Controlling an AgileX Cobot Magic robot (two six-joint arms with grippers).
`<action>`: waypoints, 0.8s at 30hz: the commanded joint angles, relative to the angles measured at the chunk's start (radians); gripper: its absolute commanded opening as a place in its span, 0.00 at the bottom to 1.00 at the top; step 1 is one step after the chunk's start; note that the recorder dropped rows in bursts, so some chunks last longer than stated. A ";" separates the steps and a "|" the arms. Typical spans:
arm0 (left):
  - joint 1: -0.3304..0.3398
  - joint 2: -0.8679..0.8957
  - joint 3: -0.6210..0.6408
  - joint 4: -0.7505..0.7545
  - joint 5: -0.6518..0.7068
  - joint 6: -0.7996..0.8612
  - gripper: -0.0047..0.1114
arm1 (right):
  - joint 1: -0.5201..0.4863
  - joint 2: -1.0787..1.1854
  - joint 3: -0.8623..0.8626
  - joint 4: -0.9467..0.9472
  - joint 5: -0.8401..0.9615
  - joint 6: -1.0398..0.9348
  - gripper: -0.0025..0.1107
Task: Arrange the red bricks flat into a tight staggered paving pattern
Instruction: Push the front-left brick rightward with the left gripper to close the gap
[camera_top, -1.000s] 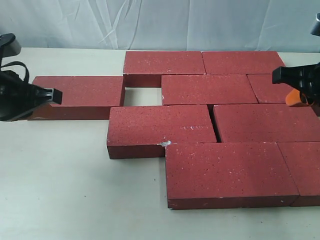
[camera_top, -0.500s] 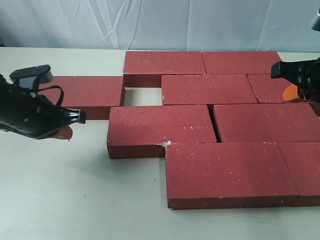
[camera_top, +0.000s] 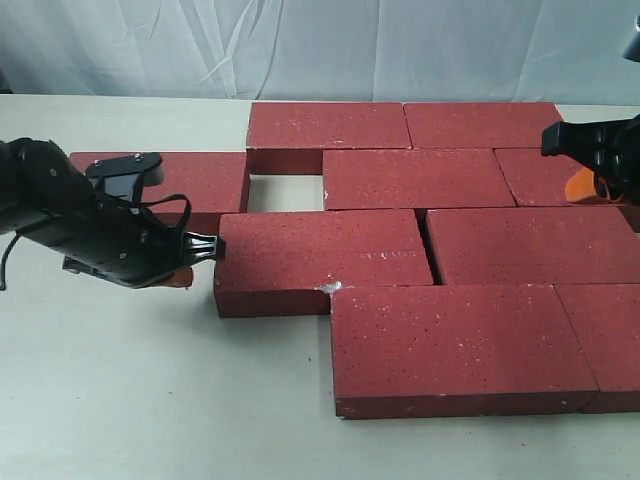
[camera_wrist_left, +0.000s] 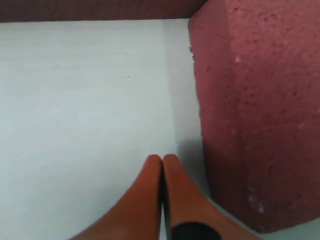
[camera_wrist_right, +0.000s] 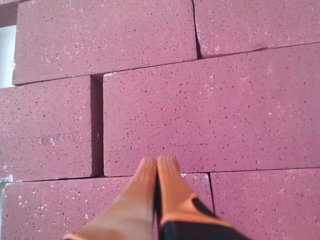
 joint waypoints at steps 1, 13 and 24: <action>-0.043 0.024 -0.053 -0.013 -0.015 -0.005 0.04 | -0.006 -0.007 0.003 0.003 -0.010 -0.014 0.02; -0.098 0.086 -0.085 -0.051 -0.037 -0.005 0.04 | -0.006 -0.007 0.003 0.005 -0.010 -0.016 0.02; -0.113 0.094 -0.115 -0.044 -0.004 -0.005 0.04 | -0.006 -0.004 0.003 0.005 -0.013 -0.016 0.02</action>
